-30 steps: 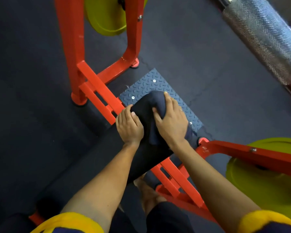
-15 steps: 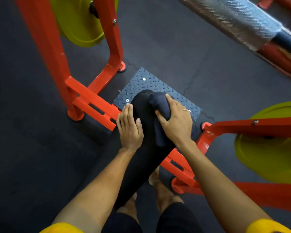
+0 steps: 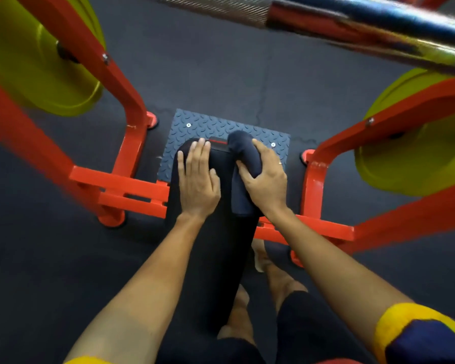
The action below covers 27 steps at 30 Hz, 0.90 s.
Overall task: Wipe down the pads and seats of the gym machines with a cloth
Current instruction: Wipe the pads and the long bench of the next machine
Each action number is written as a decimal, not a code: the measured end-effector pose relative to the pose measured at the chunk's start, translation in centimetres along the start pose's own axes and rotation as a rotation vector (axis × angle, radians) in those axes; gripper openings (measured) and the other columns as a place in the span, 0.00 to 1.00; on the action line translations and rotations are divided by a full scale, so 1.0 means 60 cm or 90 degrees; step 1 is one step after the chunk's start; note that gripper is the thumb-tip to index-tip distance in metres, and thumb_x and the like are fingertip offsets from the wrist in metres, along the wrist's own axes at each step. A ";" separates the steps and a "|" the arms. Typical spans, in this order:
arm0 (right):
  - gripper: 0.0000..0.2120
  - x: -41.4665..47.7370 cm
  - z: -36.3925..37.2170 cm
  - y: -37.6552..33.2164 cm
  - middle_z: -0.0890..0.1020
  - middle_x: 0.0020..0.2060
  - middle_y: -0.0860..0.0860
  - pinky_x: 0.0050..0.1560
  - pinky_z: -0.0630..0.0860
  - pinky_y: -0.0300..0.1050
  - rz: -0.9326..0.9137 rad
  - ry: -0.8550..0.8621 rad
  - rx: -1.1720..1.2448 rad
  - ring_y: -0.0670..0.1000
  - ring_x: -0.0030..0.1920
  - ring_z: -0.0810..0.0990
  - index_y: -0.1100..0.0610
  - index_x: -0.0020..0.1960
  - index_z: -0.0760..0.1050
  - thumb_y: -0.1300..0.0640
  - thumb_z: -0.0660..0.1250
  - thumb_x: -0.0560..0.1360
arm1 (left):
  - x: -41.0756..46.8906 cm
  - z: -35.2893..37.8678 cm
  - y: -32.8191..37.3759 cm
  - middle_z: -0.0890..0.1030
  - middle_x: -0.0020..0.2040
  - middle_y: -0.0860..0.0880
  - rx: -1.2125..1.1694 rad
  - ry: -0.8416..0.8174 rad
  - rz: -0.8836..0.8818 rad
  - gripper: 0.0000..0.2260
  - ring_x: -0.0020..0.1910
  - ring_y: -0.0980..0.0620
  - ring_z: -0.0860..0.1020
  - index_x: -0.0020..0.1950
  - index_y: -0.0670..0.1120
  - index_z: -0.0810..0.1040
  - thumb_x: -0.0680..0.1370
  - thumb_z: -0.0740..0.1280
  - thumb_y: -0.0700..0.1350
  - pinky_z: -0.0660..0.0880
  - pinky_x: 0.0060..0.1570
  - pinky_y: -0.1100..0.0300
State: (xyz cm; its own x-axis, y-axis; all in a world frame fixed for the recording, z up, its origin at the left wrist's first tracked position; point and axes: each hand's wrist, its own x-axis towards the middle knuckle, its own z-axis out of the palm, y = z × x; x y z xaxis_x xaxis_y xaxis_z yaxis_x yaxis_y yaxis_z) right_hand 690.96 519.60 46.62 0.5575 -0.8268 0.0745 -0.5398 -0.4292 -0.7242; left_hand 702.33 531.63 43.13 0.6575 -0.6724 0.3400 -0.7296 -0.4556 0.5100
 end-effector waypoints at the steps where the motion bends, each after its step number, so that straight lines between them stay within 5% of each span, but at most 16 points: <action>1: 0.26 0.002 0.000 -0.001 0.79 0.64 0.43 0.64 0.75 0.50 0.015 0.007 0.008 0.47 0.63 0.77 0.46 0.72 0.72 0.43 0.71 0.76 | 0.003 0.004 0.003 0.62 0.80 0.42 0.026 -0.013 0.013 0.28 0.81 0.45 0.57 0.79 0.38 0.62 0.78 0.61 0.41 0.49 0.79 0.39; 5: 0.24 0.013 0.010 -0.016 0.79 0.62 0.40 0.64 0.75 0.49 0.095 0.035 0.038 0.46 0.61 0.78 0.43 0.70 0.72 0.39 0.69 0.75 | 0.003 0.016 -0.002 0.60 0.81 0.42 0.117 -0.021 0.017 0.28 0.81 0.44 0.56 0.80 0.39 0.61 0.80 0.60 0.44 0.48 0.79 0.39; 10: 0.33 -0.081 0.049 -0.005 0.73 0.74 0.48 0.69 0.70 0.41 0.201 0.201 0.121 0.50 0.73 0.73 0.52 0.77 0.65 0.41 0.69 0.77 | 0.001 0.022 0.001 0.59 0.81 0.42 0.135 -0.034 0.023 0.28 0.81 0.44 0.55 0.80 0.39 0.60 0.81 0.58 0.45 0.48 0.79 0.38; 13: 0.37 -0.124 0.060 0.001 0.70 0.76 0.54 0.72 0.66 0.40 0.246 0.205 0.157 0.53 0.76 0.69 0.56 0.80 0.61 0.43 0.70 0.77 | 0.002 0.019 0.001 0.57 0.82 0.42 0.127 -0.054 0.028 0.28 0.82 0.44 0.53 0.81 0.39 0.58 0.82 0.57 0.46 0.48 0.79 0.38; 17: 0.35 -0.070 0.043 -0.012 0.67 0.77 0.48 0.66 0.62 0.37 0.298 0.180 0.140 0.49 0.75 0.67 0.50 0.80 0.59 0.42 0.69 0.79 | -0.009 0.005 -0.015 0.56 0.82 0.41 0.093 -0.083 0.050 0.27 0.82 0.45 0.52 0.81 0.39 0.58 0.83 0.57 0.47 0.47 0.79 0.41; 22: 0.34 -0.080 0.062 -0.016 0.67 0.77 0.53 0.71 0.65 0.44 0.212 0.230 0.087 0.54 0.76 0.67 0.56 0.80 0.61 0.42 0.66 0.80 | -0.020 -0.003 -0.030 0.55 0.82 0.42 0.062 -0.103 0.061 0.27 0.82 0.46 0.50 0.81 0.40 0.57 0.83 0.57 0.48 0.45 0.80 0.44; 27: 0.38 -0.159 0.088 0.017 0.59 0.79 0.62 0.78 0.58 0.45 0.115 0.162 -0.030 0.61 0.79 0.60 0.57 0.81 0.54 0.41 0.66 0.80 | -0.044 -0.011 -0.033 0.52 0.83 0.41 0.019 -0.110 0.005 0.28 0.82 0.46 0.48 0.82 0.41 0.55 0.85 0.58 0.49 0.46 0.80 0.45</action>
State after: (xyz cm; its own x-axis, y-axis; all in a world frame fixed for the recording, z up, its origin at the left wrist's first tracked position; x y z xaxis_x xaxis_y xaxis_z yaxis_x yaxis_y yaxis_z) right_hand 688.42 528.97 41.51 0.2777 -0.9531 0.1204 -0.6482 -0.2784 -0.7088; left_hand 702.18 534.69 41.72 0.6113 -0.7653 0.2017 -0.7417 -0.4651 0.4833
